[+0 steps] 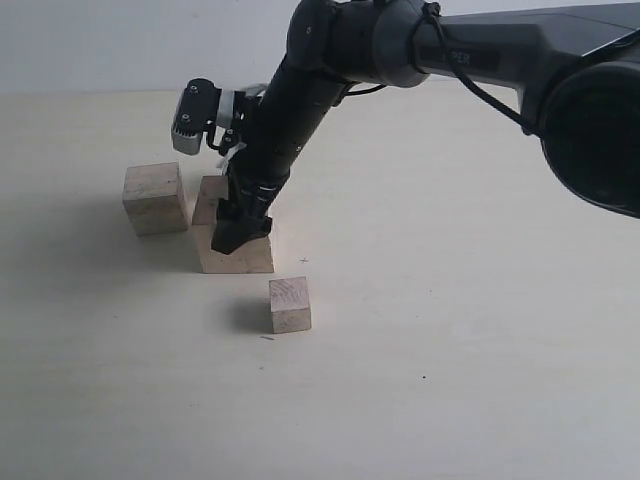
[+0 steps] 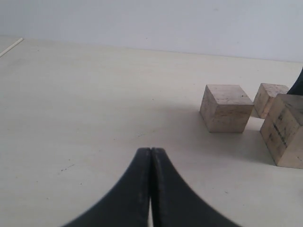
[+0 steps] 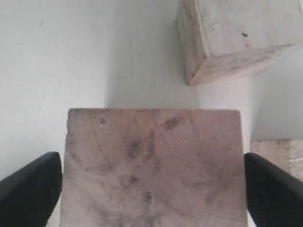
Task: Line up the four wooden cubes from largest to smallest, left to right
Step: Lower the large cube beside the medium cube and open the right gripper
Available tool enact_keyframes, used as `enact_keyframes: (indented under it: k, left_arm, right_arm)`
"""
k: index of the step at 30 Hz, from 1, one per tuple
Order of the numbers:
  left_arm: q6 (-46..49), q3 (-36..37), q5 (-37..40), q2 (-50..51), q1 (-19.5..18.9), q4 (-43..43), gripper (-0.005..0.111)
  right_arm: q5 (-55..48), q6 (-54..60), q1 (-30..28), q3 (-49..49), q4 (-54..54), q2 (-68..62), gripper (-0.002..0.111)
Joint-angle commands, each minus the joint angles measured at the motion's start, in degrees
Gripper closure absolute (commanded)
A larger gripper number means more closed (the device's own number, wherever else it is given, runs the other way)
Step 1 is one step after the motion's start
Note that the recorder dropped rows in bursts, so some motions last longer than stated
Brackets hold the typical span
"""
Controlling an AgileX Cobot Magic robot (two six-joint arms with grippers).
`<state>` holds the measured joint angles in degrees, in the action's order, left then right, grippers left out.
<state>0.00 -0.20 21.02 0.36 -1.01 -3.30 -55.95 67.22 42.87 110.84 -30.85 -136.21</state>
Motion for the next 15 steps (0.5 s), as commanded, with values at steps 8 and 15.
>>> enact_keyframes:
  k: [8,15]
  left_arm:
    - [0.0,0.2,-0.7,-0.4,0.4,-0.3,0.107]
    - [0.0,0.2,-0.7,-0.4,0.4,-0.3,0.107]
  right_arm:
    - [-1.6,-0.4,-0.2,0.4,4.1,3.4,0.013]
    - [-3.0,0.0,-0.2,0.4,8.8,3.4,0.014]
